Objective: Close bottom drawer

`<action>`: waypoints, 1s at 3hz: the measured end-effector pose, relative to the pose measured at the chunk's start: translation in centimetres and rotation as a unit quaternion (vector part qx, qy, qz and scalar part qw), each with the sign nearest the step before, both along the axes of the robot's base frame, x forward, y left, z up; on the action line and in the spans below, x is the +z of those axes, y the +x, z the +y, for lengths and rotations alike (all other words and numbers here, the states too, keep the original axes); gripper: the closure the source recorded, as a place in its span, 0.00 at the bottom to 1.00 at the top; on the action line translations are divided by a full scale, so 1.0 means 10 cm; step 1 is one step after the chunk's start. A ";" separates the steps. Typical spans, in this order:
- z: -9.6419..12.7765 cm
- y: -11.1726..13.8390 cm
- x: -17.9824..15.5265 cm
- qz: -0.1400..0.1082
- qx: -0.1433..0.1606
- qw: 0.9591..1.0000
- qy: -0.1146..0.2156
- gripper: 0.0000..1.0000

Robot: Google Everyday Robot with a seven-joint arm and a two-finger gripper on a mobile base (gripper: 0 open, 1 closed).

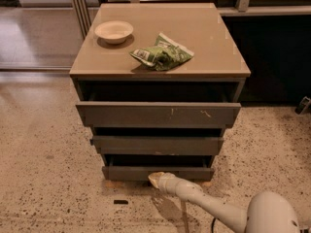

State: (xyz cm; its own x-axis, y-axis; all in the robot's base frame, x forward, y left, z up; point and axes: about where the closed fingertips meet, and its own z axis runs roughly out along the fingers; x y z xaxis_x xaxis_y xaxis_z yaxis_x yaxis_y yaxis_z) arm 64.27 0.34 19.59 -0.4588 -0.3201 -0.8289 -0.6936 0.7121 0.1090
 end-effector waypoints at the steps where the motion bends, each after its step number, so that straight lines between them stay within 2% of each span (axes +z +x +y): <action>1: -0.06 0.24 0.13 -0.026 -0.009 1.000 -0.014 1.00; 2: -0.12 0.42 0.16 -0.036 -0.021 0.999 -0.019 1.00; 3: -0.12 0.42 0.16 -0.036 -0.021 0.999 -0.019 1.00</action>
Offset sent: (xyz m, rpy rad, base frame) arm 0.0215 -0.0059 0.0111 -0.0252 -0.0449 -0.0148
